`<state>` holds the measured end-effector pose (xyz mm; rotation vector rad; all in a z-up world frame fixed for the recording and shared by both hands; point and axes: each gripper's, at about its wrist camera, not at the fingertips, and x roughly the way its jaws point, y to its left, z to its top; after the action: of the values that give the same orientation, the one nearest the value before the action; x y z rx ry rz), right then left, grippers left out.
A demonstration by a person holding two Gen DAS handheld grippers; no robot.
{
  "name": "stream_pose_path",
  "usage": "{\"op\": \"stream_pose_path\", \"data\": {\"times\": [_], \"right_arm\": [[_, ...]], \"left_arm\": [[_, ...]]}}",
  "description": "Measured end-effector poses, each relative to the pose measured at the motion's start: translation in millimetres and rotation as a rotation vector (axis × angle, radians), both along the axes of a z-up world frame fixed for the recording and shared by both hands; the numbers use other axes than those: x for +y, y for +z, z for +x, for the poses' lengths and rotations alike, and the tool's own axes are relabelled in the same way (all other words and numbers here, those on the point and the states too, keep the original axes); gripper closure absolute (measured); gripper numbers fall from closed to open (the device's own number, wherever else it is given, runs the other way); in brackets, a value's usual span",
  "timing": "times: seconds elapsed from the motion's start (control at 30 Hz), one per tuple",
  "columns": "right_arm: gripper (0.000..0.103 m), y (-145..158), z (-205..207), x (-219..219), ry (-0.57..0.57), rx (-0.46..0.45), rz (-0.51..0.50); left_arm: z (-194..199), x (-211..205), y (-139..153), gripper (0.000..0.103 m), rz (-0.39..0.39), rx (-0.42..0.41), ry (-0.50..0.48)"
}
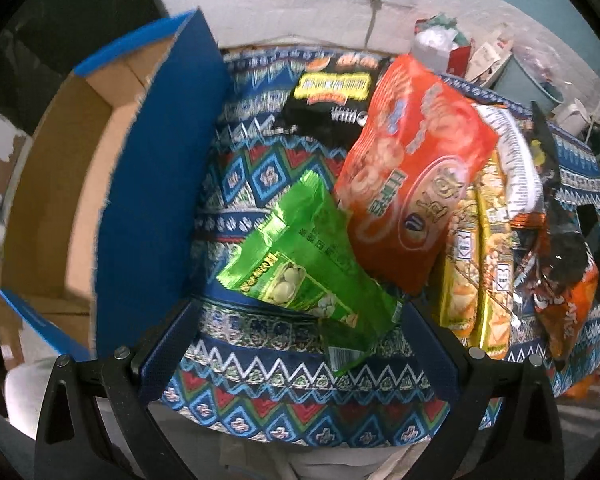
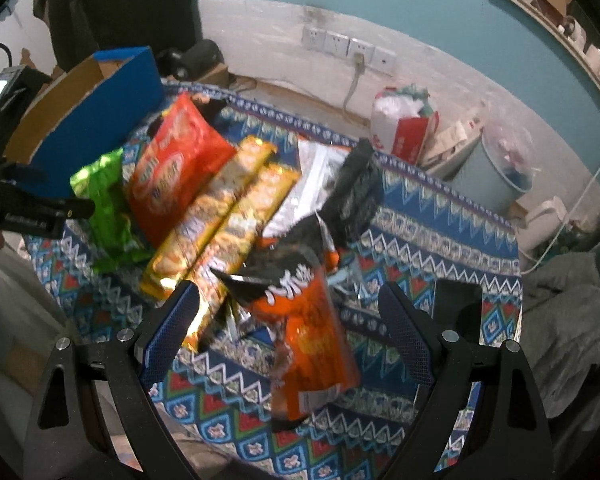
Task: Organize snacks
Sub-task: 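Grasp the green pea bag with the left tool while the right tool grasps the orange-black bag, then lift both bags and carry them over the cardboard box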
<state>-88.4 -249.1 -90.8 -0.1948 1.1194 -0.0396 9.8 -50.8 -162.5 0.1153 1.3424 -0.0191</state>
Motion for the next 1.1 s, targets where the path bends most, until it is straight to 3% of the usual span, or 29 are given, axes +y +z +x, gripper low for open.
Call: {"op": "stream_pose_path", "data": {"times": [0.47, 0.67, 0.8, 0.97, 1.1], "right_arm": [[0.014, -61, 13, -18, -0.037, 0.165, -0.028], [0.014, -84, 25, -22, -0.038, 0.201, -0.039], [0.037, -93, 30, -25, -0.039, 0.212, -0.001], [0.049, -87, 32, -23, -0.038, 0.185, 0.001], [0.050, -76, 29, -20, -0.061, 0.175, 0.053]], "left_arm": [[26, -4, -43, 0.003, -0.048, 0.087, 0.000], [33, -1, -54, 0.033, -0.151, 0.119, -0.007], [31, -5, -54, 0.057, -0.183, 0.120, -0.050], [20, -14, -44, 0.064, -0.156, 0.092, -0.106], [14, -13, -34, 0.065, -0.134, 0.062, -0.148]]}}
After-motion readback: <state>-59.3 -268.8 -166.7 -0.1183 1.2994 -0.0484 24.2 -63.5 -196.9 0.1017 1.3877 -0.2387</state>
